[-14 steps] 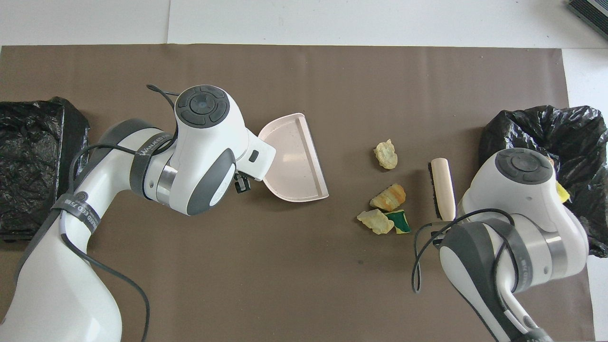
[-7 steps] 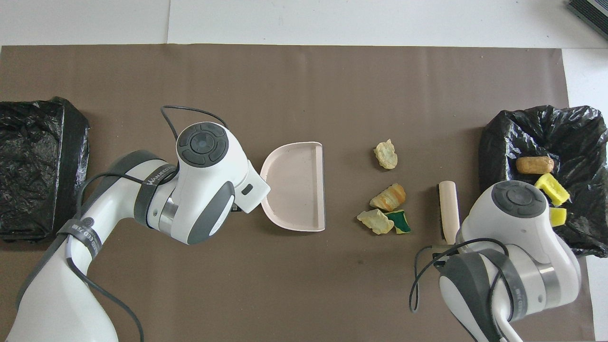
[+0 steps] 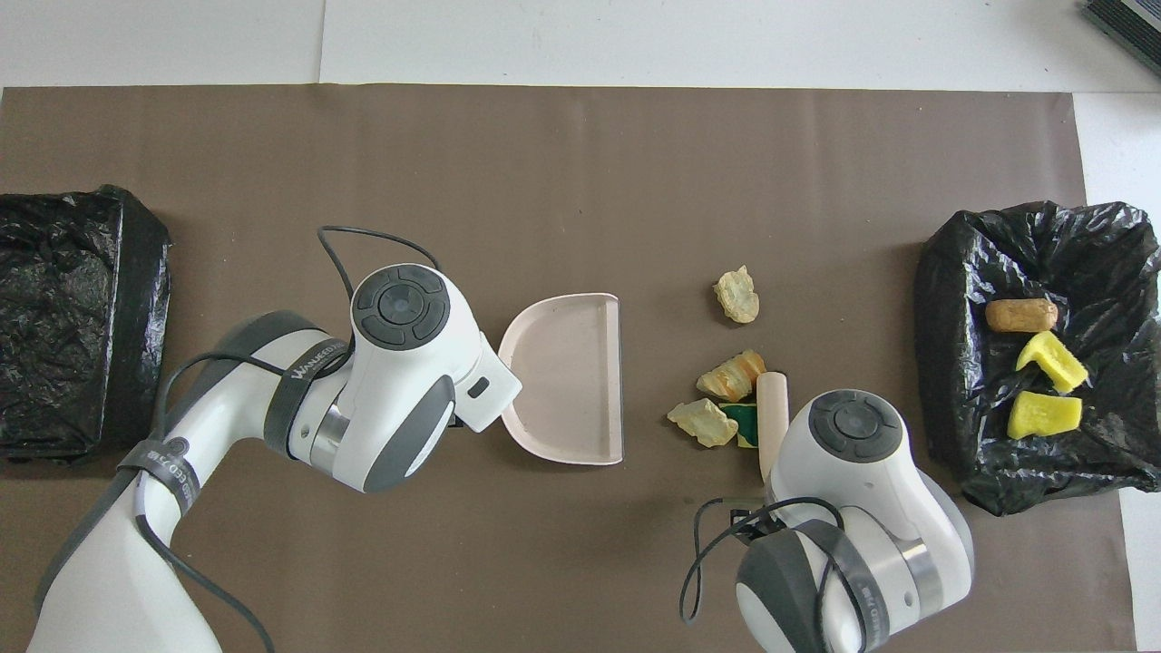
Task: Sweep and dump trash in bin
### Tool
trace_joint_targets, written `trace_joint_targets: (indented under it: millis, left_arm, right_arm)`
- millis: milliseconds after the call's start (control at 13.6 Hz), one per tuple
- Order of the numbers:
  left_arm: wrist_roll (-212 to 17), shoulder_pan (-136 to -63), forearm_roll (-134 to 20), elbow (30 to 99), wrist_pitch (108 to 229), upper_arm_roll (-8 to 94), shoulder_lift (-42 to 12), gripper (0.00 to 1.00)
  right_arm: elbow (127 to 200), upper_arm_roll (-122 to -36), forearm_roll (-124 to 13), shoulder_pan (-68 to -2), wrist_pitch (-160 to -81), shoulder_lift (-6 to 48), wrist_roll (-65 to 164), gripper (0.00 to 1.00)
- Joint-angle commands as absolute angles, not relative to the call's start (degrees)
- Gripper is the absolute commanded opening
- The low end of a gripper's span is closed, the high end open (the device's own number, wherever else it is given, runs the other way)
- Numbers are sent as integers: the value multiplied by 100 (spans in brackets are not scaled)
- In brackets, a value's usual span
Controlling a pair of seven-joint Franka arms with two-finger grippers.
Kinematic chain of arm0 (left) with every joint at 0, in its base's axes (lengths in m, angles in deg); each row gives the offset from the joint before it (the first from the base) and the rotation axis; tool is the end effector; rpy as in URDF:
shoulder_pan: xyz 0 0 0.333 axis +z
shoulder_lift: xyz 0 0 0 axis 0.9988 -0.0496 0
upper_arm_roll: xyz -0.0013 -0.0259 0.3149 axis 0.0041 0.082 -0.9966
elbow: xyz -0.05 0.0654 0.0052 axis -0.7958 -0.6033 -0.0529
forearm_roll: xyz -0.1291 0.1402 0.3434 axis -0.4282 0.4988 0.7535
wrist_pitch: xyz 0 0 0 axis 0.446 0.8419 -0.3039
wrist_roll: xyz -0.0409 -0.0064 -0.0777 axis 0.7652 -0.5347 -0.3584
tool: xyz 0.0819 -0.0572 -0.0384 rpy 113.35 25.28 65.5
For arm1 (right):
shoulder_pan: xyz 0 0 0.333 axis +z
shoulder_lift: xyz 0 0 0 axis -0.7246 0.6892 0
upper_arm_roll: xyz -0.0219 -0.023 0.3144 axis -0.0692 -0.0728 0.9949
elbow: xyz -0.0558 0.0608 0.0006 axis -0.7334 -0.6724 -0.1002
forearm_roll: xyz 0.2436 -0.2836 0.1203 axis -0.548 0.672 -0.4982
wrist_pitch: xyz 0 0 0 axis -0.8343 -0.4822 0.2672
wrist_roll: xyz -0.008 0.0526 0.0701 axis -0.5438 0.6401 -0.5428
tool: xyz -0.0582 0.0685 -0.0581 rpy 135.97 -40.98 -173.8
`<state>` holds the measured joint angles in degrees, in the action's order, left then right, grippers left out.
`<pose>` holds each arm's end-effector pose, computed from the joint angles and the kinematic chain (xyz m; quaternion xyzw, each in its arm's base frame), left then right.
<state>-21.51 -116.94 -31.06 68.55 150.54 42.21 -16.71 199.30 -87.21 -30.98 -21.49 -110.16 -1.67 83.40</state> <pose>0.4989 -0.3085 0.3573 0.6895 -0.7230 -0.0415 0.0063 0.3757 0.1755 0.3256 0.9734 -0.0472 -0.2192 0.0474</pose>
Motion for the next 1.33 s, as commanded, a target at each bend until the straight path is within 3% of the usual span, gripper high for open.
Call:
trace_joint_targets:
  millis: [0, 515, 736, 884, 1031, 1252]
  left_arm:
    - [-2420, -11862, -2827, 7167, 14962, 4160, -1394, 0]
    - [-2553, -11783, -2810, 7324, 14996, 4160, -1341, 0]
    - [-2588, -11775, -2810, 7325, 15076, 4160, -1341, 0]
    - [-2623, -11731, -2810, 7325, 15111, 4160, -1349, 0]
    - [-2955, -11678, -2810, 7325, 15129, 4160, -1350, 0]
    - [-3360, -11590, -2810, 7325, 15190, 4169, -1367, 0]
  right_arm:
    - [19948, -8724, -3521, -1737, -11422, 109, 8419, 0]
    - [19359, -8715, -5880, -891, -12398, 585, 7342, 0]
    - [19062, -8733, -7081, -899, -12287, 673, 6934, 0]
    - [18894, -8811, -6664, -952, -11744, 420, 7389, 0]
    - [18675, -8768, -4867, -1205, -11164, 191, 7541, 0]
    - [18603, -8794, -3675, -1295, -10642, 181, 7444, 0]
